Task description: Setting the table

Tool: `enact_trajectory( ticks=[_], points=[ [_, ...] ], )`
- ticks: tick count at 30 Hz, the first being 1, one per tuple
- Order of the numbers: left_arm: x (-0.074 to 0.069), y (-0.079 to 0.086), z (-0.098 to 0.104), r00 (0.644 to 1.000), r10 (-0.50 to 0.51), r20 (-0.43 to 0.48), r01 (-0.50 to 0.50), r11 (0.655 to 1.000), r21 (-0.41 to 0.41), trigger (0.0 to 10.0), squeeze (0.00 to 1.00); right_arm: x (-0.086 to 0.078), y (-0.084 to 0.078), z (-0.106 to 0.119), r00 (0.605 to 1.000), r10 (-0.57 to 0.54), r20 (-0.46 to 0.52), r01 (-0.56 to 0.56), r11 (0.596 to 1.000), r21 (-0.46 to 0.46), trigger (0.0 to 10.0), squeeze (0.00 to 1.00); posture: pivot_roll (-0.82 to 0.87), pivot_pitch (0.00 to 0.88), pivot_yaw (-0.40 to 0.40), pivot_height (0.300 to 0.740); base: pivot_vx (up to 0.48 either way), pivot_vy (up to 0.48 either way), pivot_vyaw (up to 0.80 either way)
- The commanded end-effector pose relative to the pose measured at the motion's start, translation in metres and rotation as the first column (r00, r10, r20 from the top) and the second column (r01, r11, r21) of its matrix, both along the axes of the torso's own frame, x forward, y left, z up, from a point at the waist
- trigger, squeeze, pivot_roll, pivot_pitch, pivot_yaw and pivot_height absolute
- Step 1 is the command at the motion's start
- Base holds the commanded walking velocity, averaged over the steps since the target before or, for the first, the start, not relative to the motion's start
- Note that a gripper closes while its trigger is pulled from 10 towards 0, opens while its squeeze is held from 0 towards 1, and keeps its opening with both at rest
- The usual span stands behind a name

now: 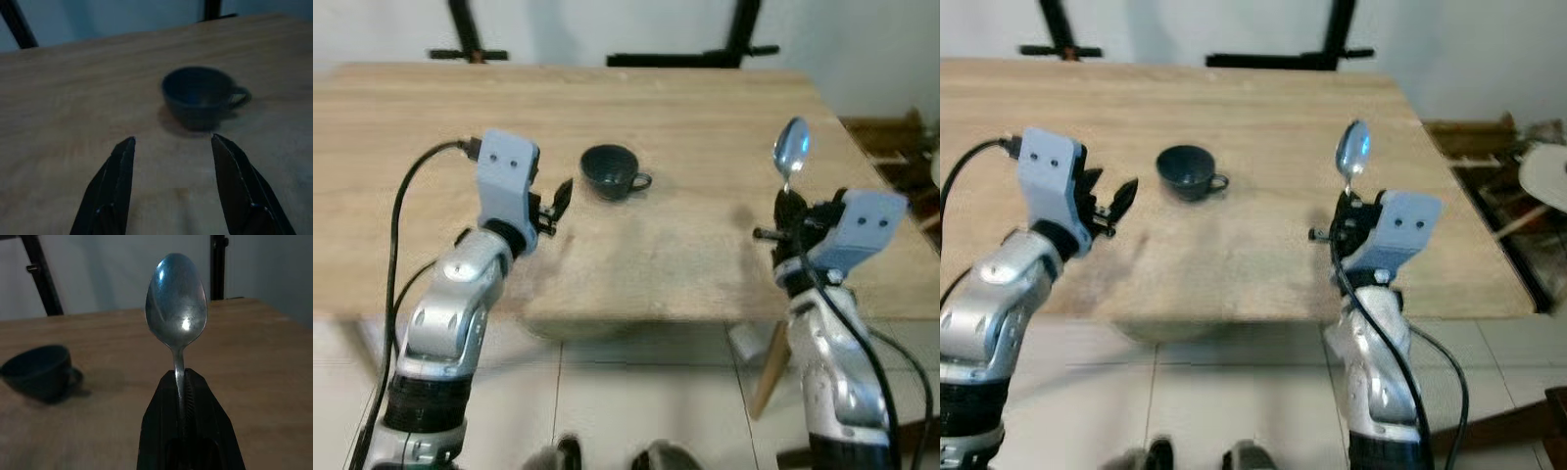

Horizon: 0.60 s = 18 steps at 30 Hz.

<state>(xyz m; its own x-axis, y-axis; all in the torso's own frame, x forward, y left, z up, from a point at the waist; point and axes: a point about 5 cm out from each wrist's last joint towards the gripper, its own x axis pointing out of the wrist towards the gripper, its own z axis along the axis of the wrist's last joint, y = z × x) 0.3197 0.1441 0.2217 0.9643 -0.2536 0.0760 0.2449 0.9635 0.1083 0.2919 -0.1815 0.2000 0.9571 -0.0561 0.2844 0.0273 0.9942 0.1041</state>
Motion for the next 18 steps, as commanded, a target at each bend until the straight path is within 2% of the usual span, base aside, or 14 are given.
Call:
enact_trajectory(
  ticks=[1, 12, 15, 18],
  points=[
    [-0.0006, -0.0010, 0.0018, 1.000, -0.004, 0.008, 0.004, 1.000, 0.002, 10.0, 0.00, -0.0014, -0.0038, -0.0023, 1.000, -0.016, -0.007, 0.016, 1.000, 0.001, 10.0, 0.00, -0.11, 0.060, 0.032, 0.740, -0.469, 0.000, 0.00],
    [0.0004, -0.0013, 0.0020, 1.000, -0.005, 0.007, 0.005, 1.000, -0.001, 10.0, 0.00, -0.0013, -0.0031, -0.0031, 1.000, -0.015, -0.009, 0.015, 1.000, 0.002, 10.0, 0.00, -0.11, 0.060, 0.037, 0.740, -0.451, 0.000, 0.00],
    [0.0009, -0.0012, 0.0016, 1.000, -0.001, 0.001, 0.001, 1.000, -0.005, 10.0, 0.00, -0.0012, -0.0029, -0.0032, 1.000, -0.014, -0.009, 0.014, 1.000, 0.002, 10.0, 0.00, -0.11, 0.060, 0.037, 0.740, -0.244, 0.000, 0.00],
    [0.0009, -0.0030, 0.0028, 1.000, -0.016, -0.004, 0.016, 0.999, -0.029, 10.0, 0.00, -0.0015, -0.0026, -0.0039, 1.000, -0.012, -0.011, 0.012, 1.000, 0.004, 10.0, 0.00, -0.11, 0.060, 0.038, 0.740, 0.000, 0.000, 0.00]
  ],
)
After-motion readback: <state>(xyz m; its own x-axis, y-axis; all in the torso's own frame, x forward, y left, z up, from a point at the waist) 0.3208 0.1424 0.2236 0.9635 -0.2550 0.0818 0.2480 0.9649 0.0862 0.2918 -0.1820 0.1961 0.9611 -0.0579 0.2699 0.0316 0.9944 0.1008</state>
